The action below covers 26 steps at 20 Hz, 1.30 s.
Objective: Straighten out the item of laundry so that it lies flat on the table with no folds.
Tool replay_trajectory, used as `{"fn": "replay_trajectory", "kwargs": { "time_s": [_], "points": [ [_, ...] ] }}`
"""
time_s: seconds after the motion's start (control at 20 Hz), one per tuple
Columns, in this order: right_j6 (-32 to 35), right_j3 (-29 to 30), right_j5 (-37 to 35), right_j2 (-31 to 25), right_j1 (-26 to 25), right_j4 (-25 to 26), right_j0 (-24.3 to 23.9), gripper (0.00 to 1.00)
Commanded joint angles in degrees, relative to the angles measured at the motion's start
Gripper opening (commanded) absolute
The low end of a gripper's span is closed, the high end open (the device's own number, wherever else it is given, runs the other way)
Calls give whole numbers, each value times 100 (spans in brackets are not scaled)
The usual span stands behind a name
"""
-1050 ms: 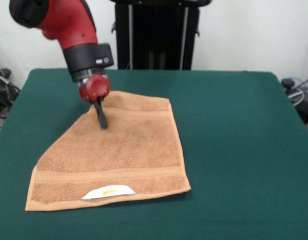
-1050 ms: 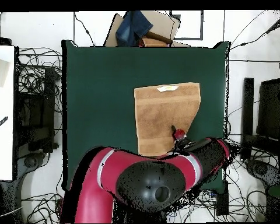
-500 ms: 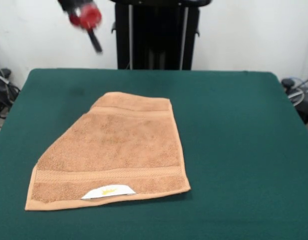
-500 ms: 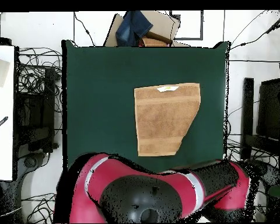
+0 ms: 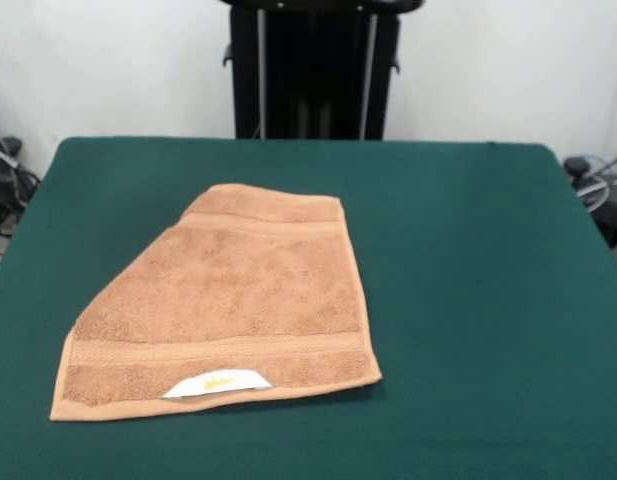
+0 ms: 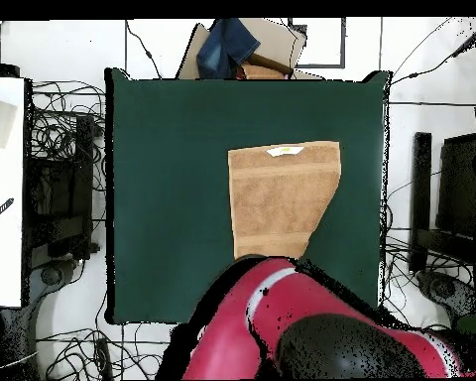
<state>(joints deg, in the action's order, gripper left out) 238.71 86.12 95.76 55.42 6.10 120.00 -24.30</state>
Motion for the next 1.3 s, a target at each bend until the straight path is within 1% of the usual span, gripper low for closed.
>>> {"fn": "replay_trajectory", "kwargs": {
  "time_s": [0.05,0.25,0.3,0.55,0.7,1.1,1.3],
  "points": [
    [770,-1205,822,-541,-609,824,-249,0],
    [1039,-1530,1433,-950,-770,805,-346,0],
    [1010,-1592,1483,-1012,-799,787,-359,0],
    [1046,-1889,1980,-1158,-1065,684,-421,0],
    [975,-1922,2179,-1142,-1190,642,-421,0],
    [604,-2013,2299,-1200,-1528,543,-471,0],
    [493,-2029,2196,-1231,-1616,423,-516,0]
  ]
}}
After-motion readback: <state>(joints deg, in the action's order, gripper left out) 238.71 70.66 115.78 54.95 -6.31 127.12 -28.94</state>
